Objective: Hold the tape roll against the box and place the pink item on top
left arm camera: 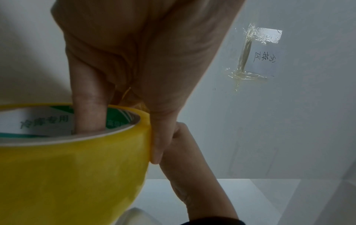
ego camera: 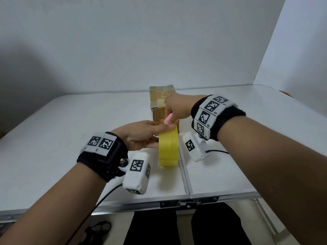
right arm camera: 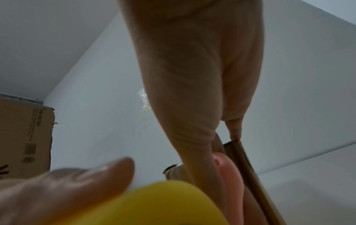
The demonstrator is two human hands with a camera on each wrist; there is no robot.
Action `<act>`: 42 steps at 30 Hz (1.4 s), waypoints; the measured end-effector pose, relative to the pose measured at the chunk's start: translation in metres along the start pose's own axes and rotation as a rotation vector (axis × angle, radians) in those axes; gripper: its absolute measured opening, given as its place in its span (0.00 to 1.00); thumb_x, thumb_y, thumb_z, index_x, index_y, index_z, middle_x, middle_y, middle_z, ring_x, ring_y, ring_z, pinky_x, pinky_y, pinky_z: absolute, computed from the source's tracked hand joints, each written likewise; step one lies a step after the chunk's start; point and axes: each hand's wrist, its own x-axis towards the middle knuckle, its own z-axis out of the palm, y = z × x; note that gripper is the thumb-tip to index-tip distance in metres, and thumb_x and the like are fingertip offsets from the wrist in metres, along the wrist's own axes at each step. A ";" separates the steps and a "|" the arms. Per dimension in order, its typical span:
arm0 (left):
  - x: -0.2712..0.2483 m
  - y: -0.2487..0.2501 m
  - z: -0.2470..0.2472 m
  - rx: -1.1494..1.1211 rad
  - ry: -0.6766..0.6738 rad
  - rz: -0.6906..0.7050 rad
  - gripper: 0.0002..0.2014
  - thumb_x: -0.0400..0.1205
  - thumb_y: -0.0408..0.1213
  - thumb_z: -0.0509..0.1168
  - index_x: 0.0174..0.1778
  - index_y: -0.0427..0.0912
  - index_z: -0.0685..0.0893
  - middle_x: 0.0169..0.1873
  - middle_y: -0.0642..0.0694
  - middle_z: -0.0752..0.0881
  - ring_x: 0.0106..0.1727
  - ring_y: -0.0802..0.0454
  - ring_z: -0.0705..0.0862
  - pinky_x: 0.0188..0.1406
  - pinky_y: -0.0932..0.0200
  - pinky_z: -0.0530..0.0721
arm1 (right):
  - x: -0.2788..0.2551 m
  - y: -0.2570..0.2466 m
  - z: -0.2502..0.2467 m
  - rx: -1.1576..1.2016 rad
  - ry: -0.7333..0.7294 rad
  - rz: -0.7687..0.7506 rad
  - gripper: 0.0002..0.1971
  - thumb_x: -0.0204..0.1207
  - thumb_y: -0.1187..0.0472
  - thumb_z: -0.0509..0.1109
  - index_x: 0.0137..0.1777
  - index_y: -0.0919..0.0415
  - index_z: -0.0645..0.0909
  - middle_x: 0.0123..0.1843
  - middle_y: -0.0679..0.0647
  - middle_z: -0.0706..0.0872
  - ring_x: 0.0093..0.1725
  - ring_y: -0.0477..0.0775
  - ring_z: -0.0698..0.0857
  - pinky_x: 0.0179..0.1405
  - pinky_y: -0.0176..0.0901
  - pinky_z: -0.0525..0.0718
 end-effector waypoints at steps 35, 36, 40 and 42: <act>-0.007 0.014 -0.026 0.037 0.005 -0.011 0.21 0.78 0.35 0.70 0.68 0.37 0.82 0.50 0.46 0.91 0.42 0.56 0.91 0.41 0.64 0.89 | -0.014 0.020 -0.038 0.337 0.351 0.040 0.13 0.72 0.61 0.68 0.51 0.61 0.90 0.45 0.53 0.90 0.43 0.51 0.81 0.30 0.36 0.71; -0.007 0.015 -0.029 0.045 0.018 -0.003 0.20 0.79 0.34 0.70 0.68 0.38 0.82 0.51 0.45 0.91 0.43 0.56 0.91 0.42 0.64 0.89 | -0.011 0.022 -0.036 0.375 0.395 0.054 0.13 0.74 0.62 0.67 0.54 0.60 0.90 0.50 0.54 0.91 0.44 0.51 0.82 0.31 0.34 0.71; -0.008 0.016 -0.043 0.061 0.067 0.039 0.21 0.77 0.30 0.71 0.68 0.40 0.82 0.53 0.45 0.90 0.45 0.55 0.91 0.44 0.62 0.89 | 0.003 0.023 -0.023 0.507 0.445 0.129 0.16 0.79 0.61 0.64 0.64 0.62 0.84 0.62 0.58 0.88 0.61 0.57 0.85 0.45 0.37 0.76; -0.008 0.015 -0.053 0.044 0.104 0.064 0.22 0.76 0.28 0.72 0.67 0.41 0.81 0.53 0.45 0.90 0.47 0.54 0.90 0.49 0.60 0.89 | 0.010 0.023 -0.019 0.561 0.462 0.171 0.18 0.80 0.61 0.63 0.68 0.64 0.80 0.66 0.59 0.85 0.64 0.58 0.83 0.53 0.41 0.76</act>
